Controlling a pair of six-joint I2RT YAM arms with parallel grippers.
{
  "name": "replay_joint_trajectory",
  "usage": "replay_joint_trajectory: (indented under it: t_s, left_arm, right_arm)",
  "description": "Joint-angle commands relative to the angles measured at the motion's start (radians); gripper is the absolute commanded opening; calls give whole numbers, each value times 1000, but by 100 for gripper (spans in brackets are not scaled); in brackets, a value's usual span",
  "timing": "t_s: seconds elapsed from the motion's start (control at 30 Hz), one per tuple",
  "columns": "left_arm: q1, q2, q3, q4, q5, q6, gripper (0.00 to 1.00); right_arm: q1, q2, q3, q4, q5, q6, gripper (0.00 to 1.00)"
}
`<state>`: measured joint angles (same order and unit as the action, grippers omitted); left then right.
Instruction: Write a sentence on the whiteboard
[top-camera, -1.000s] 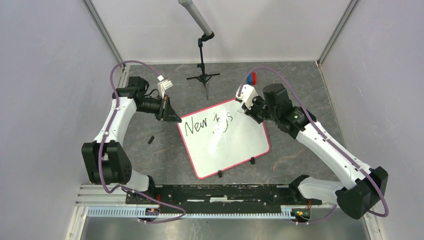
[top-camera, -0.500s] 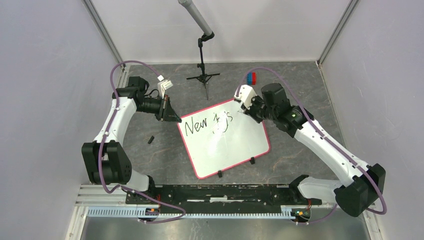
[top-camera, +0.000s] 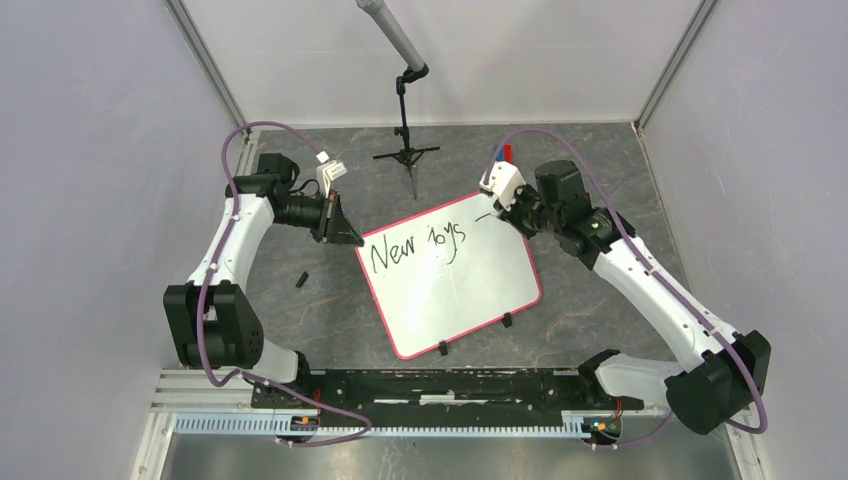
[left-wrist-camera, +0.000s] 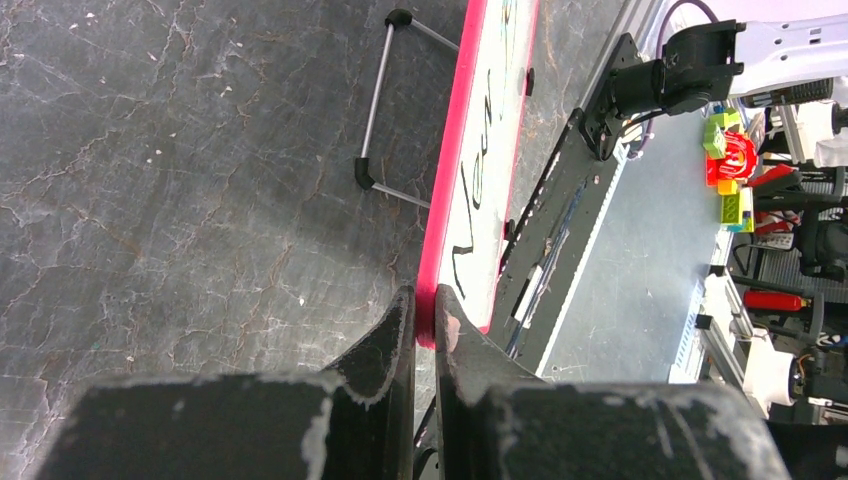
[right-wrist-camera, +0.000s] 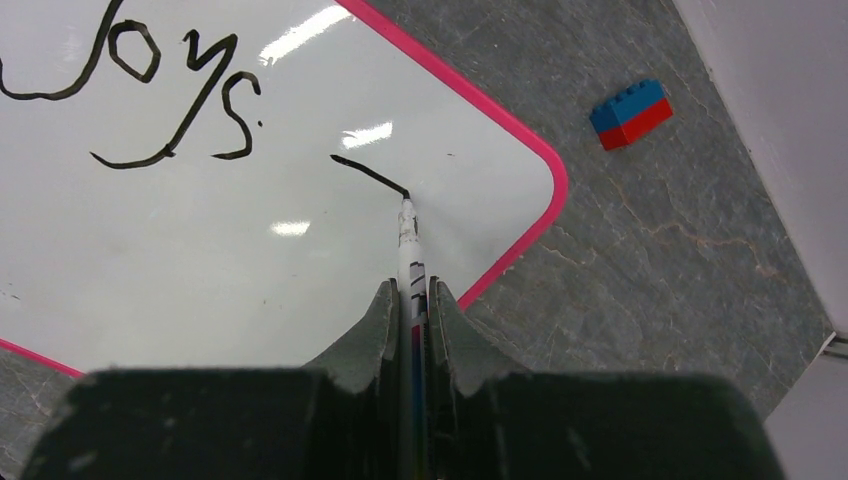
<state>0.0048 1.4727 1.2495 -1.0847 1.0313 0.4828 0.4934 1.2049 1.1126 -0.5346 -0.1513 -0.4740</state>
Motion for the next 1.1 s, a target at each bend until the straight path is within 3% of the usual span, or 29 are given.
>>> replay_joint_trajectory:
  t_s: [0.0, 0.23, 0.6, 1.07]
  left_arm:
    - [-24, 9, -5, 3, -10, 29, 2]
    - [-26, 5, -6, 3, -11, 28, 2]
    - [-26, 3, -10, 3, -16, 30, 2]
    - [-26, 7, -8, 3, -16, 32, 2]
  right_arm:
    - [-7, -16, 38, 5, -12, -12, 0]
    - [-7, -28, 84, 4, -105, 12, 0]
    - [-7, 30, 115, 34, -88, 4, 0]
    - [-7, 9, 26, 29, -92, -3, 0]
